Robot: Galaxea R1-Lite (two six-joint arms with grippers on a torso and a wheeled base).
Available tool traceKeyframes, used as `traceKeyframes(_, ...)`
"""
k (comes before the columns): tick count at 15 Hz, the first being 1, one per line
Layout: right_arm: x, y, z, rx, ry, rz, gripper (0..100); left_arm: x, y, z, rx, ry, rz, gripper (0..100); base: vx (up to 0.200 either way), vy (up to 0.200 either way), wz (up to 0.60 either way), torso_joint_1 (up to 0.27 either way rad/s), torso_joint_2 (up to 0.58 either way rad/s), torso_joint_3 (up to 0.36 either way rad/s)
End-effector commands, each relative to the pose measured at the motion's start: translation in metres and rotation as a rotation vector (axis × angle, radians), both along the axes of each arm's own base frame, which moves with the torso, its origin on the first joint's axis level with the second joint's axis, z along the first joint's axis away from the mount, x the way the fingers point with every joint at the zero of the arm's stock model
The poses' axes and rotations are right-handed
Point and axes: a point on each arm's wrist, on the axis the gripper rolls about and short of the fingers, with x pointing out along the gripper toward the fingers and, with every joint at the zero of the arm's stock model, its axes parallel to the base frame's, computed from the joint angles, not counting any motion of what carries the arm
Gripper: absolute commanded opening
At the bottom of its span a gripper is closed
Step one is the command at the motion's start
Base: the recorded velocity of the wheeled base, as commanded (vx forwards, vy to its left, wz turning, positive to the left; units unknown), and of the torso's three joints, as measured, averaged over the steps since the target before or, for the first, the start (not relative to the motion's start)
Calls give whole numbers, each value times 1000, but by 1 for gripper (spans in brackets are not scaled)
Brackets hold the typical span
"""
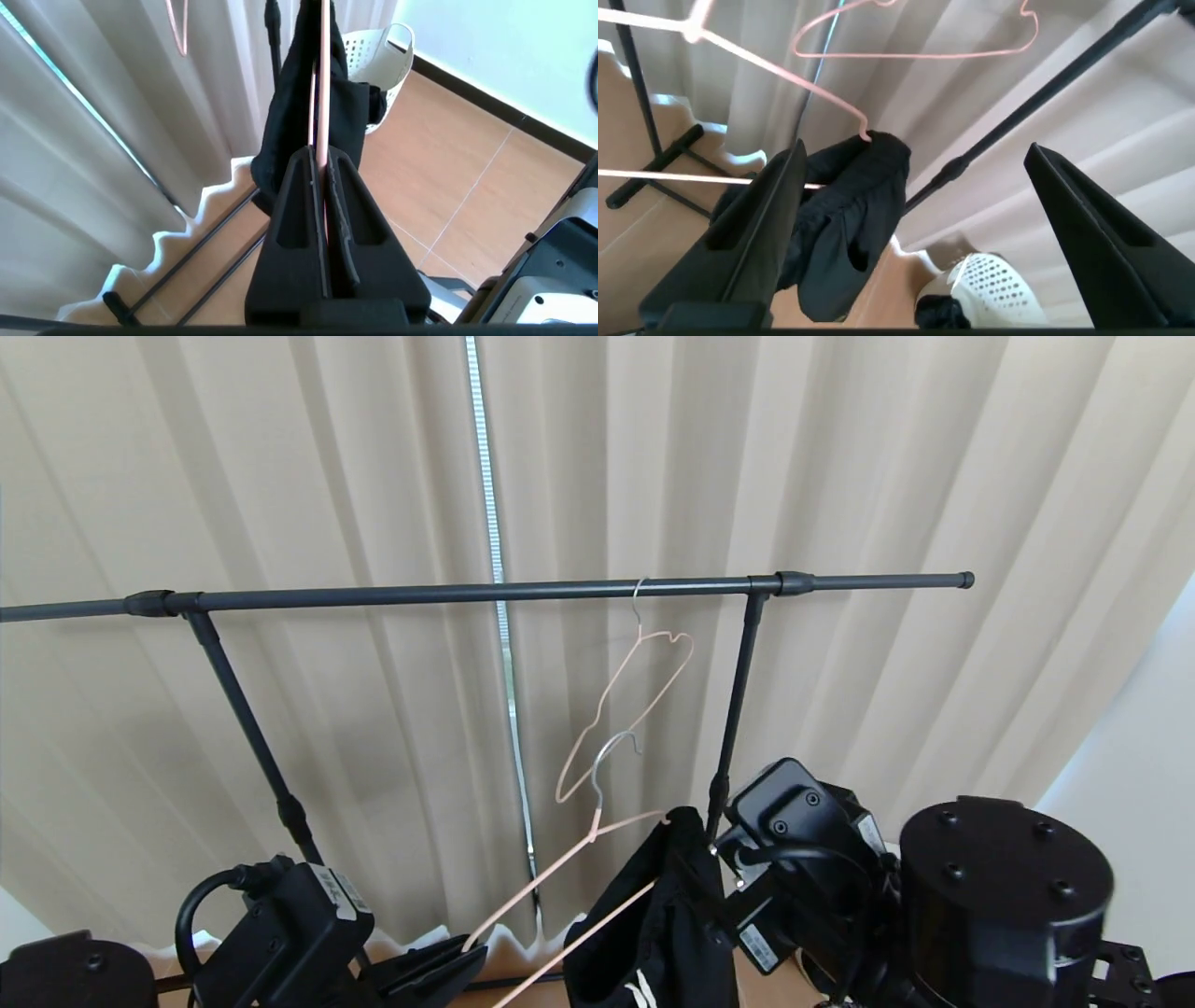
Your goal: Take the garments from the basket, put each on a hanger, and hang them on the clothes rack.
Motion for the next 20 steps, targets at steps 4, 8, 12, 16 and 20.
traceKeyframes(4, 31, 18, -21, 41, 148, -123, 100, 1, 2, 4, -40, -36, 14, 0, 0, 0, 0, 0, 0, 0)
traceKeyframes(8, 50, 26, -20, 102, 225, -225, 100, 1, 2, 5, -47, -40, 14, 0, 0, 0, 0, 0, 0, 0)
traceKeyframes(12, 67, 28, -30, 128, 245, -283, 100, 1, 2, 7, -56, -50, 14, 0, 0, 0, 0, 0, 0, 0)
traceKeyframes(16, 80, 26, -36, 144, 254, -325, 100, 1, 2, 7, -56, -50, 15, 0, 0, 0, 0, 0, 0, 0)
traceKeyframes(20, 88, 30, -38, 182, 257, -349, 100, 1, 2, 7, -60, -53, 15, 0, 0, 0, 0, 0, 0, 0)
